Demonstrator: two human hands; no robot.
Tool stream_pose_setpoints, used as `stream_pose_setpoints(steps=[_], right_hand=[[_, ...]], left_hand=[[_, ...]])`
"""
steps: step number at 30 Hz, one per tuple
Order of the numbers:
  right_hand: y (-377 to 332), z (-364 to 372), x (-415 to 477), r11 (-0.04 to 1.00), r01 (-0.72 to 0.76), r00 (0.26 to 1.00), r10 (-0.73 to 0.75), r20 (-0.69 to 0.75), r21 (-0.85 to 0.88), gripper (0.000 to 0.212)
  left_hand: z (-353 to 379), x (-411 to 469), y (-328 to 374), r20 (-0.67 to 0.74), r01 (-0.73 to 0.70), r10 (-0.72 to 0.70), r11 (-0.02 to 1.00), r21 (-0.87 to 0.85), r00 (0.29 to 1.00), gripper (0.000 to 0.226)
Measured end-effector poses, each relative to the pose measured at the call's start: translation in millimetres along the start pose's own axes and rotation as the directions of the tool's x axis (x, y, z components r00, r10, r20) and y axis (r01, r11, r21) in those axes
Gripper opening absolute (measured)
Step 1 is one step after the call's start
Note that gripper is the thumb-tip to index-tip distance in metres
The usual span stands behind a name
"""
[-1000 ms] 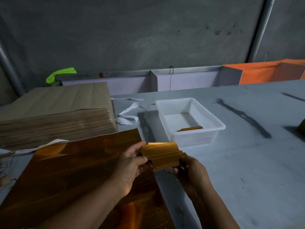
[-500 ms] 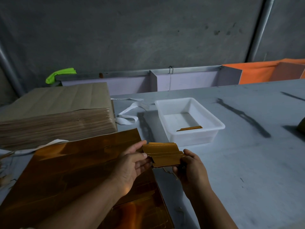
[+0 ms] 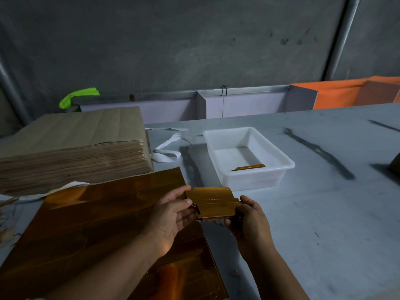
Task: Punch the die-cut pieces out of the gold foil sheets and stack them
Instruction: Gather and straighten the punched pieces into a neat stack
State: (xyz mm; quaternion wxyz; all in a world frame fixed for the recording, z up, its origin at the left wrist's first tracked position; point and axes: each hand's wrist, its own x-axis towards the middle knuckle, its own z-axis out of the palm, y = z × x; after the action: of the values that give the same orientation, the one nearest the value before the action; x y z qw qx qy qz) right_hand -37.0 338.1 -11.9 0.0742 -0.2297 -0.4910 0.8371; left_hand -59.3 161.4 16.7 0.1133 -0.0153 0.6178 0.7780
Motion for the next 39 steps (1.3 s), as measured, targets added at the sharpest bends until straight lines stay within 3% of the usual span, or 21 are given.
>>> stream_pose_setpoints(steps=[19,33,36,39], right_hand=[[-1,-1,-1,1.000,0.001,1.000,-0.001,0.015,0.003,0.032],[-2,2,1,0.999,0.030,0.999,-0.029,0.046,-0.024,0.036],[-1,4,0,0.997,0.045,0.996,-0.040,0.077,-0.056,0.037],[0,5,-1,0.996,0.059,0.992,-0.051,0.119,-0.067,0.035]], left_hand=[[0,-1,1,-0.019,0.002,-0.002,1.000,-0.018,1.000,0.038],[2,1,1,-0.067,0.083,-0.086,0.995,-0.053,0.994,0.023],[6,0,0,-0.026,0.181,-0.182,0.983,-0.039,0.983,0.033],[9,2,-1,-0.043,0.181,-0.180,0.983,0.021,0.983,0.042]])
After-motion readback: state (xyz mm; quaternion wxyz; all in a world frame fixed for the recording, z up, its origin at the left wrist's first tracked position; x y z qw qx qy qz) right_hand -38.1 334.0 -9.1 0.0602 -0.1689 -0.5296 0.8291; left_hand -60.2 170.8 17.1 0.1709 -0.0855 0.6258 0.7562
